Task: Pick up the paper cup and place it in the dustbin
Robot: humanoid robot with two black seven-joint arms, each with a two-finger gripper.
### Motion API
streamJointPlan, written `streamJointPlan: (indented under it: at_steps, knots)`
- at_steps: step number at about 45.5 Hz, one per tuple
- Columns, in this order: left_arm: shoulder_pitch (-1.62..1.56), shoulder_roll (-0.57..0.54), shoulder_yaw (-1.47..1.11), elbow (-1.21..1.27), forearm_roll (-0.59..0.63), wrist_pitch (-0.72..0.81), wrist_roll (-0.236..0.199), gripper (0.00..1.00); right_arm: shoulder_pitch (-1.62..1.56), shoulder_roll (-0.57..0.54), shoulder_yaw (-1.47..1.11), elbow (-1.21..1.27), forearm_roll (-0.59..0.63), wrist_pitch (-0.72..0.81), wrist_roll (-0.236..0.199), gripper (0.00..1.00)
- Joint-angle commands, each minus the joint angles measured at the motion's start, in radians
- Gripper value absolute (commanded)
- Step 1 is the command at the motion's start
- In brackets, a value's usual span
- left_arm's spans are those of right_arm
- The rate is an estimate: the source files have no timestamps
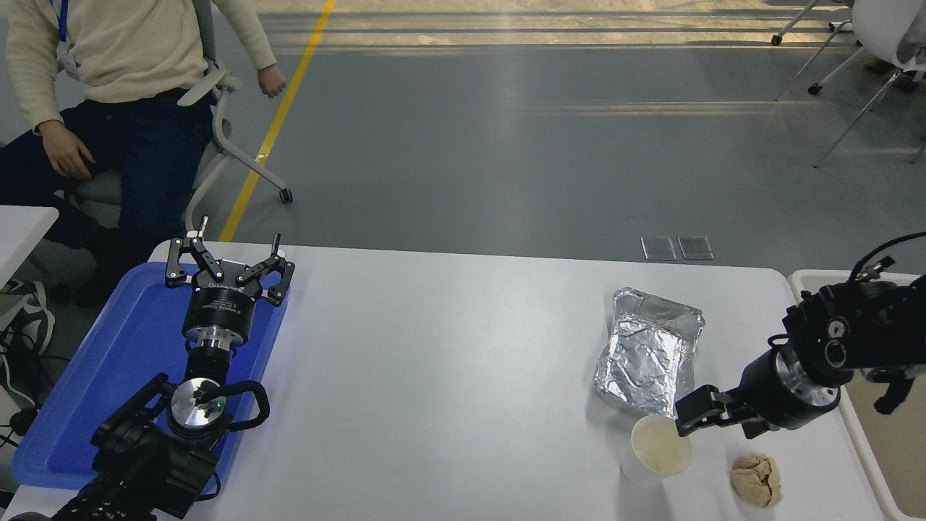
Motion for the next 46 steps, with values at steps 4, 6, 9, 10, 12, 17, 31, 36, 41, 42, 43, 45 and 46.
streamJointPlan:
  at_steps: [4,6,9,10,12,17,31,36,41,42,43,45,46]
  knots:
    - [0.0,0.0,-0.001,0.0,-0.001,0.0,0.0,1.0,-0.085,0.038,0.04,-0.069,-0.016,-0.011,0.004,0.99]
    - [0.0,0.0,0.001,0.0,0.0,0.0,0.0,1.0,-0.098,0.044,0.05,-0.081,-0.016,-0.011,0.004,0.98]
    - [0.0,0.0,-0.001,0.0,0.0,0.0,0.0,1.0,-0.117,0.051,0.063,-0.093,-0.016,-0.013,0.004,0.98]
    - [0.0,-0.002,-0.001,0.0,0.0,0.0,0.0,1.0,-0.123,0.052,0.064,-0.096,-0.018,-0.013,0.004,0.98]
    - [0.0,-0.002,-0.001,0.0,0.0,0.0,0.0,1.0,-0.128,0.052,0.064,-0.099,-0.018,-0.013,0.004,0.98]
    - [0.0,-0.002,-0.001,0.0,-0.001,0.0,0.0,1.0,-0.143,0.054,0.066,-0.113,-0.025,-0.019,0.007,0.97]
    - [0.001,0.0,0.001,0.0,0.0,0.0,0.0,1.0,-0.178,0.058,0.08,-0.133,-0.033,-0.025,0.008,0.87]
    - [0.0,-0.002,-0.001,0.0,-0.001,0.0,0.0,1.0,-0.189,0.058,0.089,-0.135,-0.033,-0.027,0.008,0.85]
    - [0.0,-0.002,-0.001,0.0,-0.001,0.0,0.0,1.0,-0.2,0.058,0.089,-0.136,-0.033,-0.027,0.008,0.81]
    - [0.001,-0.002,-0.001,0.0,-0.001,0.0,0.0,1.0,-0.201,0.058,0.089,-0.138,-0.033,-0.027,0.008,0.8]
    - [0.0,-0.002,0.001,0.0,0.0,0.0,0.0,1.0,-0.203,0.058,0.089,-0.138,-0.033,-0.027,0.01,0.8]
    - [0.001,-0.002,0.001,0.0,-0.001,0.0,0.0,1.0,-0.204,0.058,0.092,-0.142,-0.032,-0.027,0.011,0.77]
    - [0.001,-0.002,0.001,0.0,0.0,0.0,0.0,1.0,-0.204,0.058,0.093,-0.144,-0.032,-0.027,0.013,0.76]
